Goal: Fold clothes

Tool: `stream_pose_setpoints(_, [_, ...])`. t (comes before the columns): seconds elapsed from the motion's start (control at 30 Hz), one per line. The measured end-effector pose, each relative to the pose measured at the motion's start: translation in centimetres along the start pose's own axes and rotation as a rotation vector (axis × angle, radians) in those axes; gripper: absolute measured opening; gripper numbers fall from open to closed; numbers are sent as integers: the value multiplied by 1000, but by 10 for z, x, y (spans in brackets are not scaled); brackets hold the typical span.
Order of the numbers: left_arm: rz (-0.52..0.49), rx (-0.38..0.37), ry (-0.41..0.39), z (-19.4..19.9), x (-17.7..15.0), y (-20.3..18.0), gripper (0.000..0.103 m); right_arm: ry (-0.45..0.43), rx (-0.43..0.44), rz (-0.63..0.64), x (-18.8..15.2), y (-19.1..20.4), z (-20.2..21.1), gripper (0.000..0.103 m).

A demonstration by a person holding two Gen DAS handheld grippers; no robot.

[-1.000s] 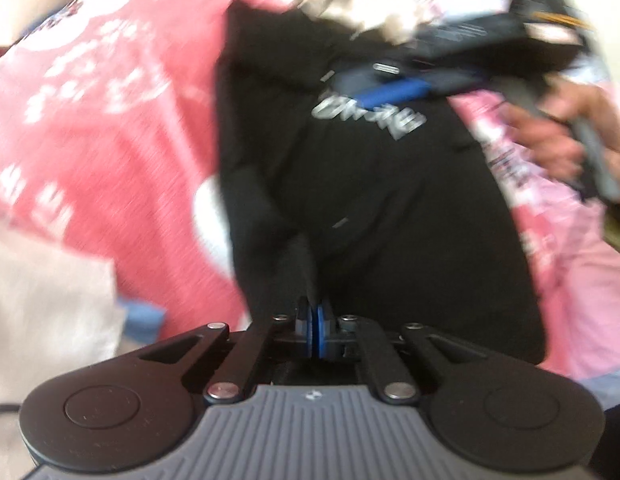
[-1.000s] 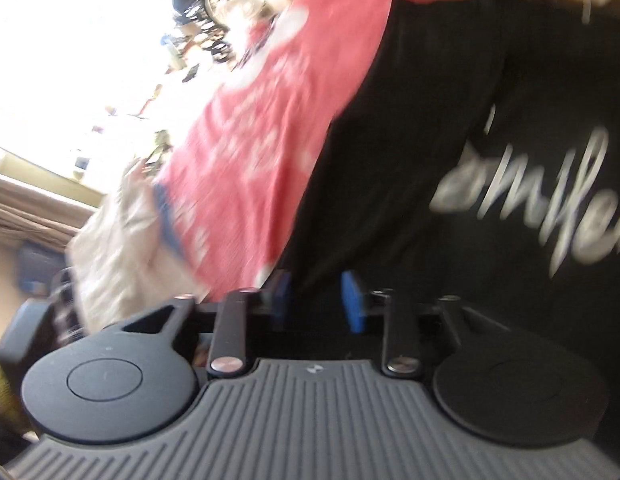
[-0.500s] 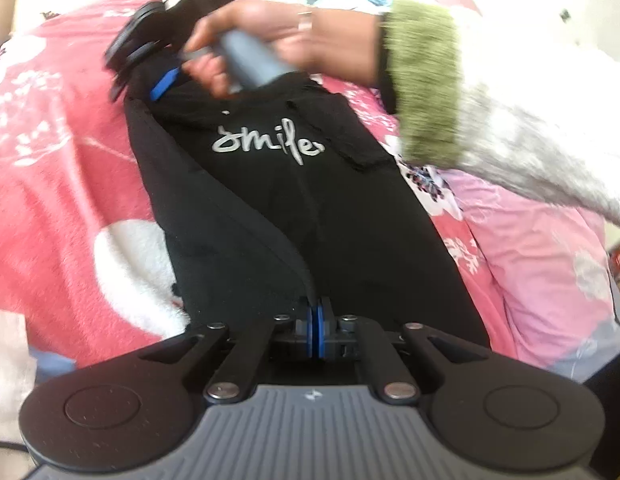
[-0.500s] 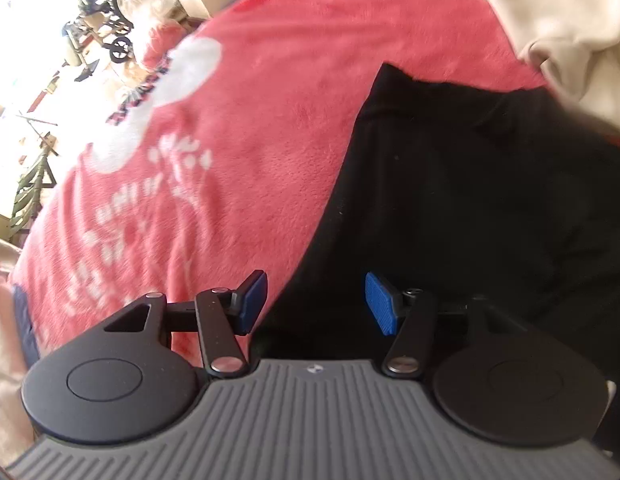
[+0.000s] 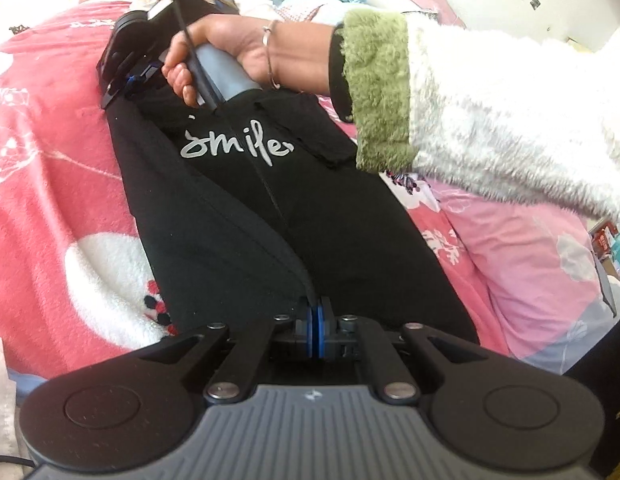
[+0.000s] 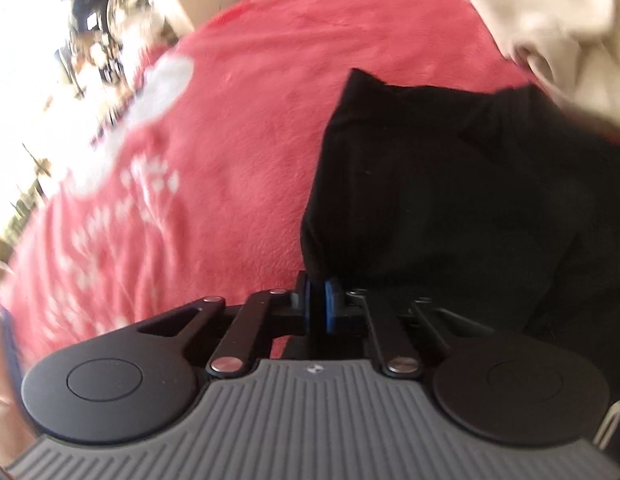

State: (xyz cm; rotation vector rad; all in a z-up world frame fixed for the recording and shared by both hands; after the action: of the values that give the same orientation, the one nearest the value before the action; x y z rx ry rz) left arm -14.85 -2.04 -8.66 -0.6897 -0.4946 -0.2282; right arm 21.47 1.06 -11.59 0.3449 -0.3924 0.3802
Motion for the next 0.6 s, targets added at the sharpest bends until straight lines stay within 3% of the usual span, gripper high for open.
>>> stream_pose_setpoints(0.23, [-18, -65, -45, 2, 14, -19, 3, -135, 97, -117, 1, -36, 51, 3])
stream_pose_setpoints(0.6, [-12, -251, 28, -51, 38, -76, 3, -285, 30, -273, -28, -160, 144, 3])
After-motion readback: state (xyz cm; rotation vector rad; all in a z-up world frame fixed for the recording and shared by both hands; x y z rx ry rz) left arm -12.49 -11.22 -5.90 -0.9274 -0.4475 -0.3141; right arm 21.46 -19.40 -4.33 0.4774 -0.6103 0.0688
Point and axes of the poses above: each gripper's, at about its wrist camera, not at the fingertips, and z roughly against the way its jaws point, y to its left, x to its top, the point moved 8 cm from there along -z, roughly the way its jaws point, and after that the axes turned 7 degrees about z, right-handed, at the moved point
